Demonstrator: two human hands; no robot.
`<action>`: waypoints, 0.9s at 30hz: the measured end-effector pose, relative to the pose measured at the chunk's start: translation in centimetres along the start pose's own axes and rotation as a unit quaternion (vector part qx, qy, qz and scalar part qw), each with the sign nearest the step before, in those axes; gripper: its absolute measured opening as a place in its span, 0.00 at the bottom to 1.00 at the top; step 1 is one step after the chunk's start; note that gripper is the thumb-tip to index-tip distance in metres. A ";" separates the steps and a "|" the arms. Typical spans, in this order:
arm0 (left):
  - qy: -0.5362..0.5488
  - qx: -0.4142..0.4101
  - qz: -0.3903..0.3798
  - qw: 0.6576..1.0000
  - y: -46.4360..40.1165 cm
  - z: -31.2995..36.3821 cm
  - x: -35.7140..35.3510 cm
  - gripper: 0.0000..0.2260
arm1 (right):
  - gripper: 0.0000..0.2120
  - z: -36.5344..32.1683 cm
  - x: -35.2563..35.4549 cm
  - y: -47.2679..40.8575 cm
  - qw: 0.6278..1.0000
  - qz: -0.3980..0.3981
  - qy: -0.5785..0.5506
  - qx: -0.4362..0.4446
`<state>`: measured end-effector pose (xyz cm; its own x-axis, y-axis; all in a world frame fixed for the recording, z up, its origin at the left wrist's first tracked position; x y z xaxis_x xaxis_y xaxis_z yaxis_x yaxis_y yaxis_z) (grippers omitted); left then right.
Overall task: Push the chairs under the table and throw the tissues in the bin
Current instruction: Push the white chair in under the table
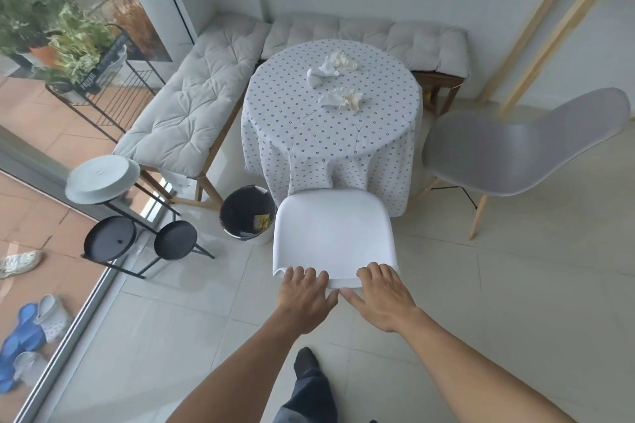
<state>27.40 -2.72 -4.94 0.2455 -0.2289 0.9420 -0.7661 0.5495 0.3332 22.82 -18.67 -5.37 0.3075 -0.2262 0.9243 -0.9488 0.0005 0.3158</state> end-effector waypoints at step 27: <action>0.008 -0.056 -0.023 0.998 -17.7 -11.7 4.6 0.27 | 0.40 -0.1 5.1 -19.1 0.996 0.000 -0.055 -0.068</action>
<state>49.08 -4.13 -6.00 0.2899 -0.2437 0.9255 -0.6822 0.6256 0.3784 42.55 -19.77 -6.68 0.2911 -0.3313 0.8975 -0.9280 0.1303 0.3491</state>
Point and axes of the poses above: each hand's wrist, its own y-axis away from the middle knuckle, its own x-axis out of the back of the hand, z = x × y, the point moved 7 cm from there along -y, towards the middle knuckle, and after that the axes turned 1 degree about -y, right-handed, at the moved point
